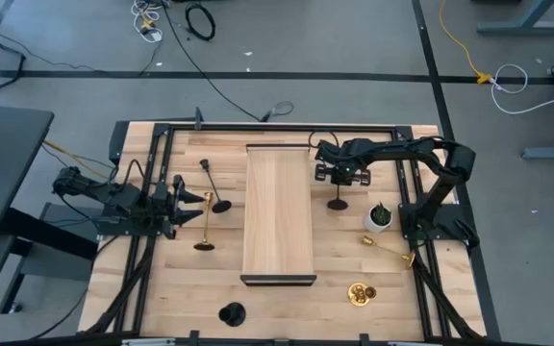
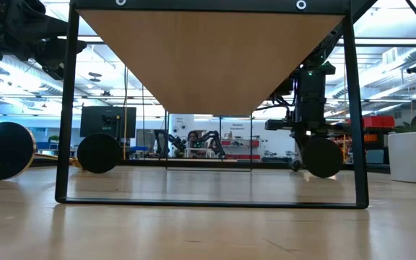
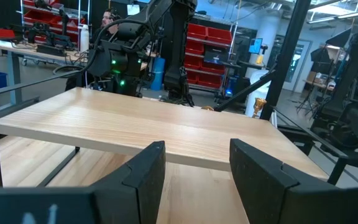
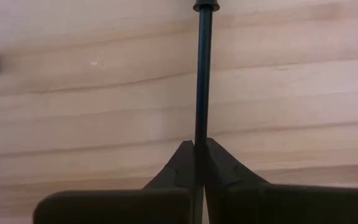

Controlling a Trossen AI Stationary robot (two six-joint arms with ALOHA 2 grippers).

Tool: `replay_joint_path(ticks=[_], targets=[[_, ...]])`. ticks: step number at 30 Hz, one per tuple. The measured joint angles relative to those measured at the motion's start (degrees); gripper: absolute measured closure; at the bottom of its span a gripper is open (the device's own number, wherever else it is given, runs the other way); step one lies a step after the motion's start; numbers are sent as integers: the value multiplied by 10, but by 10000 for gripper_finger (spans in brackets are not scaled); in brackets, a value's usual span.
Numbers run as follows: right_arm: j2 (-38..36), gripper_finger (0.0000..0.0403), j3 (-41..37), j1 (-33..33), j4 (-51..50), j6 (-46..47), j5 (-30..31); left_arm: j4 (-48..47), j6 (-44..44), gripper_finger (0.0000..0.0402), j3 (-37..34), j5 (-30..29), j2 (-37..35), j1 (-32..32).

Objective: Pick & Place candle stick holders
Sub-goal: Put the top right black candle holder on the shelf

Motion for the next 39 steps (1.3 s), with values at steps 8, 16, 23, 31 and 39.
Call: replay_joint_path(ticks=[8,16,23,31,39], targets=[[-25,401,0,-4,-9,-18,20,0,0,220,0,0,0,0],[-113,401,0,-4,-11,-31,62,0,0,220,0,0,0,0],[-197,401,0,-3,0,-64,101,0,0,220,0,0,0,0],[-278,401,0,9,48,-116,164,0,0,220,0,0,0,0],[-312,401,0,24,150,-202,187,0,0,220,0,0,0,0]])
